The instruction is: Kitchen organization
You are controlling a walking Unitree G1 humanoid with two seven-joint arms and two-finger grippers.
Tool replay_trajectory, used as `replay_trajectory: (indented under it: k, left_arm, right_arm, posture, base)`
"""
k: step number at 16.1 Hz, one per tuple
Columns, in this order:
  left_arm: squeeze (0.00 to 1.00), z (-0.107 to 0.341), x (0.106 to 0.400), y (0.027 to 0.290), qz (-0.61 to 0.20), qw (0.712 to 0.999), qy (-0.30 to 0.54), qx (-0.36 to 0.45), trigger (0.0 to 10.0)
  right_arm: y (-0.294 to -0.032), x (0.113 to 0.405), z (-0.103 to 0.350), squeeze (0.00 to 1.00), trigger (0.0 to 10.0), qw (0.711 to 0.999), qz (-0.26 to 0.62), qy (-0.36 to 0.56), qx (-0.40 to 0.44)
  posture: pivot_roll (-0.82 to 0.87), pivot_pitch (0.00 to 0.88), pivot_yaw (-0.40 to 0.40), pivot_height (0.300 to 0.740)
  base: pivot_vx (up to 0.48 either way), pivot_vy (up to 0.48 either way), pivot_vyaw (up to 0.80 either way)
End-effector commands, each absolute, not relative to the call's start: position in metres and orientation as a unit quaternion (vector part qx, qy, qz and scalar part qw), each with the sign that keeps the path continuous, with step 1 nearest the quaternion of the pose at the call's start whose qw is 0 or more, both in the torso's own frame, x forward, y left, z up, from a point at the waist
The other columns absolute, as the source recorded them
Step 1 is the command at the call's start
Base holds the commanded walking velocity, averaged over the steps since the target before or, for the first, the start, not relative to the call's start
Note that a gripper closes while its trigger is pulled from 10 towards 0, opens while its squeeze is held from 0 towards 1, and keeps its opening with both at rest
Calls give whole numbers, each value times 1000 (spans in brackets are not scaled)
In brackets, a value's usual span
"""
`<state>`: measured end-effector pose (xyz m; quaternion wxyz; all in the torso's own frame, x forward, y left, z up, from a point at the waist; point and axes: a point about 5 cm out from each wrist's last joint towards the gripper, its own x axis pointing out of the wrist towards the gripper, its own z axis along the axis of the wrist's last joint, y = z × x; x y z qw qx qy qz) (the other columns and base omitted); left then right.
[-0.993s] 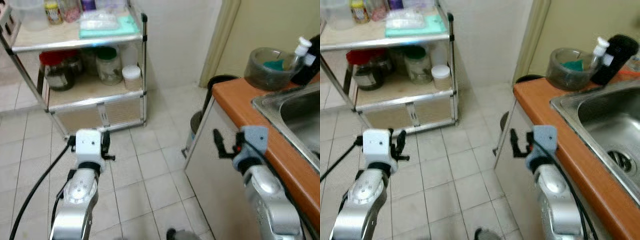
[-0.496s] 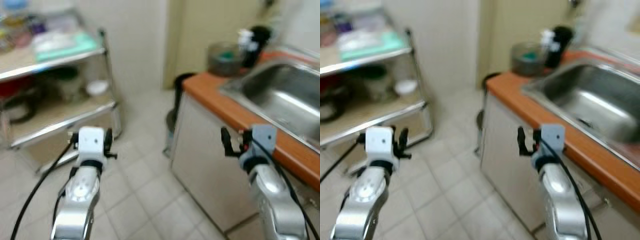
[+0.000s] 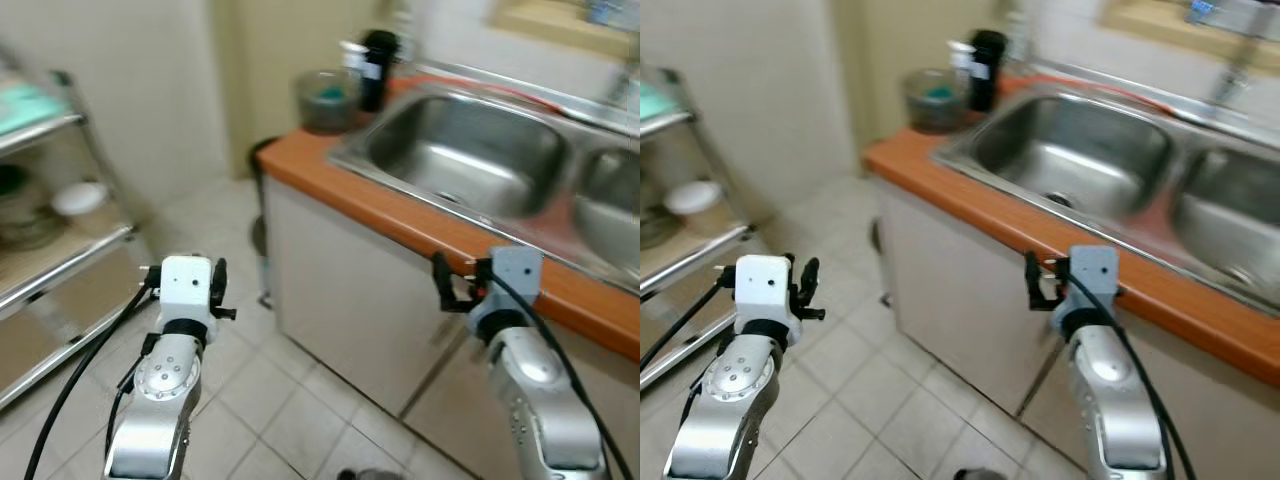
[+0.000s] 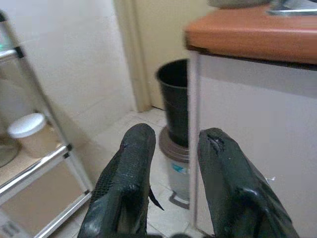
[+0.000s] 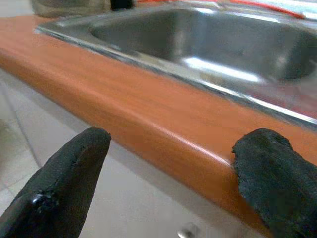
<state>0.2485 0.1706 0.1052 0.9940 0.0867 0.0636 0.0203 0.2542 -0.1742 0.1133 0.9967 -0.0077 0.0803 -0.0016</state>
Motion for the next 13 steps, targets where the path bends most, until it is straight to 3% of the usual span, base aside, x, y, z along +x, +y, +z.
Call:
replay_trajectory:
  k: [1,13]
  left_arm:
    - [0,105,250,168,16,994,65,87,10000]
    - [0,102,248,170,34,995,67,70,10000]
  right_arm:
    - [-179,255,114,1000,10000,997,-9,82,-12]
    - [-176,260,114,1000,10000,996,3,87,-23]
  posture:
    - [-45,0,6,740]
    - [-35,0,-10,740]
  base:
    - [0,0,-800]
    - [0,0,-800]
